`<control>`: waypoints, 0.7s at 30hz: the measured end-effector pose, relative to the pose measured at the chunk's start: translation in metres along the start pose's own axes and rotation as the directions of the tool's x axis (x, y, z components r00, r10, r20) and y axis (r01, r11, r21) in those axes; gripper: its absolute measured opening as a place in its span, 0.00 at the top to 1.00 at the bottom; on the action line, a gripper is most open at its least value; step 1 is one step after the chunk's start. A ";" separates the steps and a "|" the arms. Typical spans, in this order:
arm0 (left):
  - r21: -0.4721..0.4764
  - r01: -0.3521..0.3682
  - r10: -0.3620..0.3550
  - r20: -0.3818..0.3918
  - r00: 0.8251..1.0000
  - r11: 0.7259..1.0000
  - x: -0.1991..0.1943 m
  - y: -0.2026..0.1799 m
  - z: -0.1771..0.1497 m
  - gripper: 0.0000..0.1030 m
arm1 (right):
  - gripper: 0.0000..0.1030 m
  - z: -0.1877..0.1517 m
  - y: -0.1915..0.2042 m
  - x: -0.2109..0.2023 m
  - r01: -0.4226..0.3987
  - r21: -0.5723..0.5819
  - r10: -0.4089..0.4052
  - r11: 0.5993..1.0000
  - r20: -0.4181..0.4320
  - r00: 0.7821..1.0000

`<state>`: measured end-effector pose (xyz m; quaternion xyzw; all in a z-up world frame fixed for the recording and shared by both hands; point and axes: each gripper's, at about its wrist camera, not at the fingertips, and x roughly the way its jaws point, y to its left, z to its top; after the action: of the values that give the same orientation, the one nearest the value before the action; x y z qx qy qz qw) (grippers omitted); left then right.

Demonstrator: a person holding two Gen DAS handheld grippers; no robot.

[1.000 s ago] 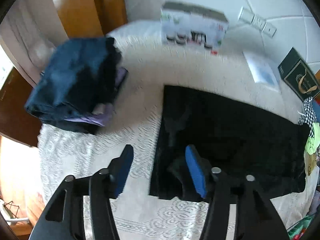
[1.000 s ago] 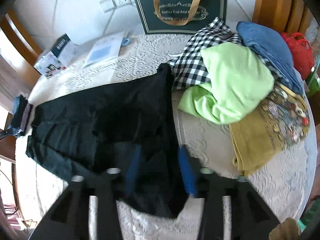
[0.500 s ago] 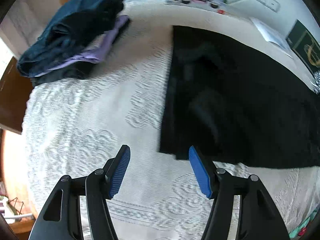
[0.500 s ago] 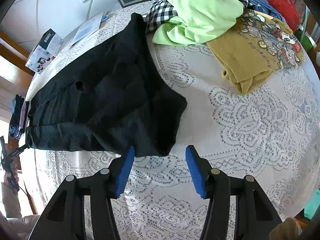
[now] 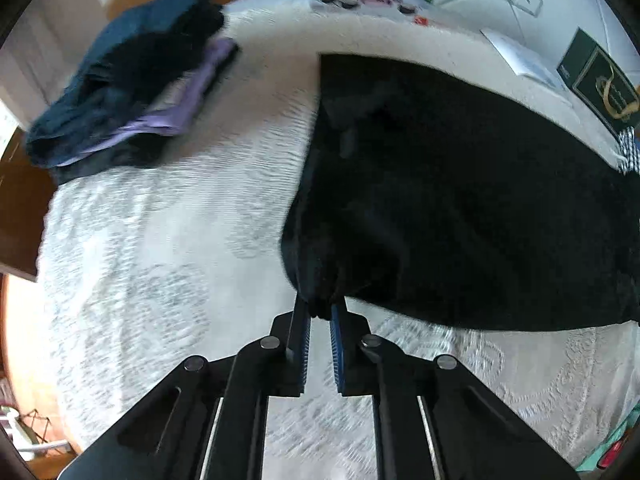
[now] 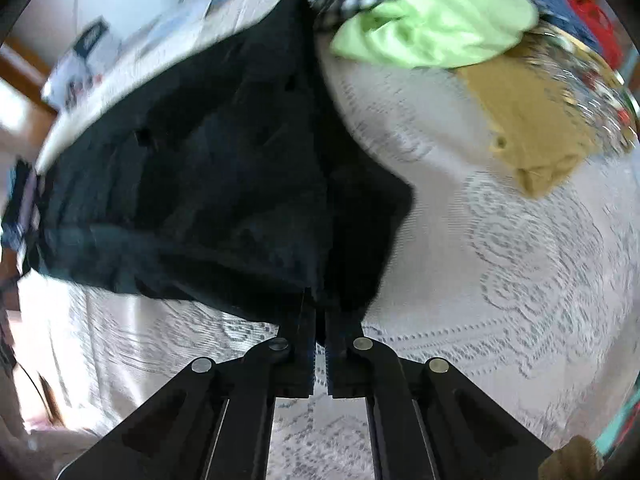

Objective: Fold clothes

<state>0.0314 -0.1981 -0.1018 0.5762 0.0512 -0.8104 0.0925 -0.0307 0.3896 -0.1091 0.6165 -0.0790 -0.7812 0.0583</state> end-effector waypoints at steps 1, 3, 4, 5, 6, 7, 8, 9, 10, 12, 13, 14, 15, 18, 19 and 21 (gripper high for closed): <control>-0.004 -0.015 0.015 0.008 1.000 1.000 -0.009 0.008 -0.003 0.96 | 0.97 -0.002 -0.005 -0.009 -0.010 0.022 0.009 1.000 0.014 1.000; -0.001 -0.104 0.104 0.005 0.995 0.995 -0.015 0.021 -0.009 0.98 | 0.97 -0.007 -0.012 -0.020 -0.017 0.038 0.016 0.999 0.014 1.000; -0.004 -0.116 0.115 -0.021 0.993 0.993 -0.012 0.030 -0.013 0.98 | 0.97 -0.010 -0.013 -0.019 -0.009 0.029 0.009 1.000 -0.005 1.000; -0.014 -0.111 0.110 -0.055 0.992 0.994 -0.006 0.038 -0.017 0.98 | 0.97 -0.012 -0.013 -0.017 0.000 0.018 0.001 1.000 -0.026 1.000; -0.030 -0.122 0.119 -0.084 0.989 0.992 0.001 0.046 -0.021 0.98 | 0.97 -0.013 -0.010 -0.012 0.010 -0.010 -0.011 1.000 -0.056 0.998; -0.042 -0.121 0.116 -0.101 0.988 0.992 0.006 0.051 -0.025 0.98 | 0.93 -0.013 -0.006 -0.008 0.017 -0.039 -0.020 0.999 -0.077 0.997; -0.061 -0.095 0.089 -0.099 0.991 0.994 0.007 0.053 -0.027 0.97 | 0.89 -0.013 -0.005 -0.008 0.044 -0.047 -0.048 0.998 -0.072 0.996; -0.075 -0.072 0.065 -0.093 0.994 0.995 0.008 0.054 -0.028 0.96 | 0.73 -0.013 -0.004 -0.010 0.073 -0.054 -0.077 0.996 -0.065 0.995; -0.075 -0.059 0.054 -0.074 0.996 0.995 0.007 0.051 -0.026 0.87 | 0.53 -0.013 -0.003 -0.011 0.102 -0.061 -0.105 0.993 -0.058 0.993; -0.072 -0.033 0.031 -0.035 0.999 0.997 0.005 0.045 -0.020 0.61 | 0.48 -0.011 -0.008 -0.024 0.052 -0.018 -0.052 0.998 -0.012 0.999; -0.070 -0.021 0.020 -0.016 1.000 0.997 0.003 0.042 -0.018 0.48 | 0.48 -0.009 -0.010 -0.032 0.028 -0.001 -0.028 1.000 0.015 1.000; -0.069 -0.008 0.008 0.003 1.000 0.998 0.002 0.039 -0.015 0.48 | 0.48 -0.007 -0.011 -0.039 0.018 0.003 -0.018 1.000 0.038 0.999; -0.063 0.001 0.001 0.019 1.000 0.998 0.002 0.035 -0.011 0.48 | 0.48 -0.005 -0.011 -0.044 0.017 0.000 -0.017 1.000 0.055 0.998; -0.010 -0.016 0.017 0.027 0.999 1.000 0.011 0.022 0.012 0.48 | 0.48 0.004 -0.009 -0.053 0.010 -0.010 -0.009 1.000 0.085 0.996; 0.001 -0.020 0.020 0.025 0.999 1.000 0.012 0.021 0.020 0.48 | 0.48 0.008 -0.008 -0.053 0.006 -0.015 -0.004 1.000 0.090 0.996; 0.013 -0.024 0.024 0.012 1.000 1.000 0.020 0.023 0.032 0.48 | 0.48 0.016 -0.007 -0.048 -0.006 -0.018 0.008 1.000 0.089 0.996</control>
<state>0.0004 -0.2280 -0.1098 0.5727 0.0385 -0.8129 0.0985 -0.0349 0.4063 -0.0610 0.5803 -0.0769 -0.8083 0.0627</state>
